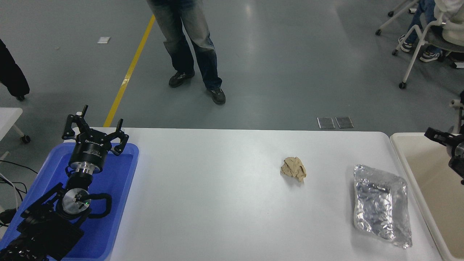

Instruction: Pick up paper cup place in dustbin

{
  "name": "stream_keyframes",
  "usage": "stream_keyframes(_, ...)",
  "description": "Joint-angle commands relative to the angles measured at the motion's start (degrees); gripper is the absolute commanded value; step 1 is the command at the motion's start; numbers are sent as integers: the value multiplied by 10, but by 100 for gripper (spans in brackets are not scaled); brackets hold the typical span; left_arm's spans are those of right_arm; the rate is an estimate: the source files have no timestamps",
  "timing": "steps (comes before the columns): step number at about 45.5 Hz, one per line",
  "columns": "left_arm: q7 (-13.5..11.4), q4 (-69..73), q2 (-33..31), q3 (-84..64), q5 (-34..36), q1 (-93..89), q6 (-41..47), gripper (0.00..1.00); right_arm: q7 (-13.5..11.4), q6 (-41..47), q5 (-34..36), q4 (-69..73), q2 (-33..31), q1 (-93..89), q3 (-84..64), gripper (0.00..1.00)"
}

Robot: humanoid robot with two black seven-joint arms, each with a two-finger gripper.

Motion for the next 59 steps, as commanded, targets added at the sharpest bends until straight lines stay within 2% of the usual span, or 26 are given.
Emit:
stream_keyframes(1,0,0,0,0,-1,0,0,100,-1,94,-7,181,-13,217,-81,100)
stream_keyframes(19,0,0,0,0,0,0,0,100,-1,298,-8,357,-13,432,-126,100)
stream_keyframes(35,-1,0,0,0,0,0,0,100,-1,455,-11,412,-14,531,-141,100)
stream_keyframes(59,0,0,0,0,0,0,0,100,-1,461,-13,409,-27,588,-125,100)
